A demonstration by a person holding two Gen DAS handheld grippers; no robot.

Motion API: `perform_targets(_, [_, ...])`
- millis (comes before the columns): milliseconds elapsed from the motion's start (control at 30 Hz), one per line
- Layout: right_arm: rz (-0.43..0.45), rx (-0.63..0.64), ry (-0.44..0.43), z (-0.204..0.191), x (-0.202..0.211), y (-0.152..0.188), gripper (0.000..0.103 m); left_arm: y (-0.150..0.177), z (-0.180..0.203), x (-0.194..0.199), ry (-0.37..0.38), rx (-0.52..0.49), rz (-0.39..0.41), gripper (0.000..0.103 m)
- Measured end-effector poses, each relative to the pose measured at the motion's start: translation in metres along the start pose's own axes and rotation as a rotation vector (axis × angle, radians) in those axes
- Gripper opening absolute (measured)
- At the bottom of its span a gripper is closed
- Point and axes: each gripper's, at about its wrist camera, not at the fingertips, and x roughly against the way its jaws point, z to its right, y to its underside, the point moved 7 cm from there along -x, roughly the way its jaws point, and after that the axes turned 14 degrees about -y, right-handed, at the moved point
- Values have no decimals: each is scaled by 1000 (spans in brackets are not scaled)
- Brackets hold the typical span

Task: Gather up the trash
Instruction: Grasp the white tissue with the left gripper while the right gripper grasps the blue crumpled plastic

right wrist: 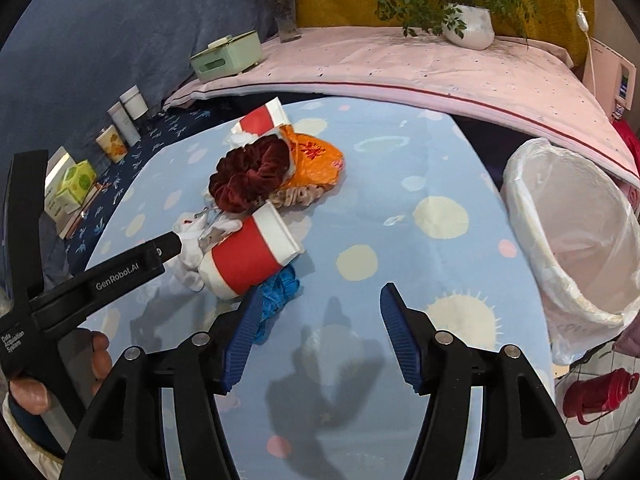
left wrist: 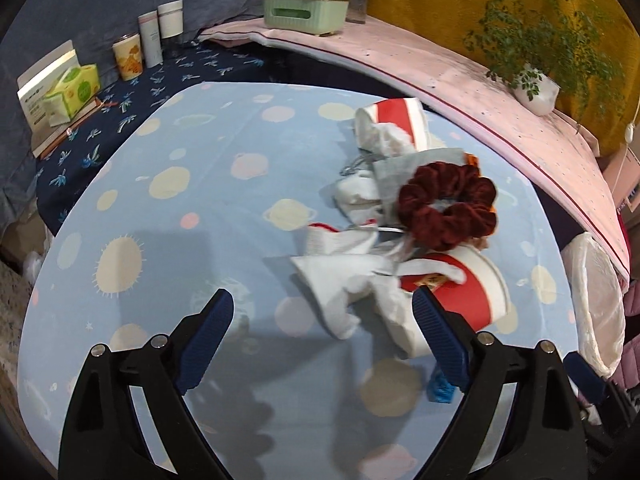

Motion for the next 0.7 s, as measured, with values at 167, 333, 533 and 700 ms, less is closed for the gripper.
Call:
perform_targets(167, [-44, -4, -21, -15, -24, 11, 59, -1, -12, -16, 27, 14, -34, 87])
perform_targets(333, [-69, -4, -20, -25, -45, 16, 59, 0, -12, -30, 65, 19, -69, 86])
perform_targets(533, [-98, -29, -13, -28, -65, 23, 59, -2, -4, -42, 110, 16, -96, 80])
perform_targets(700, [-112, -13, 0, -30, -74, 24, 53, -1, 5, -46, 170, -1, -117, 52])
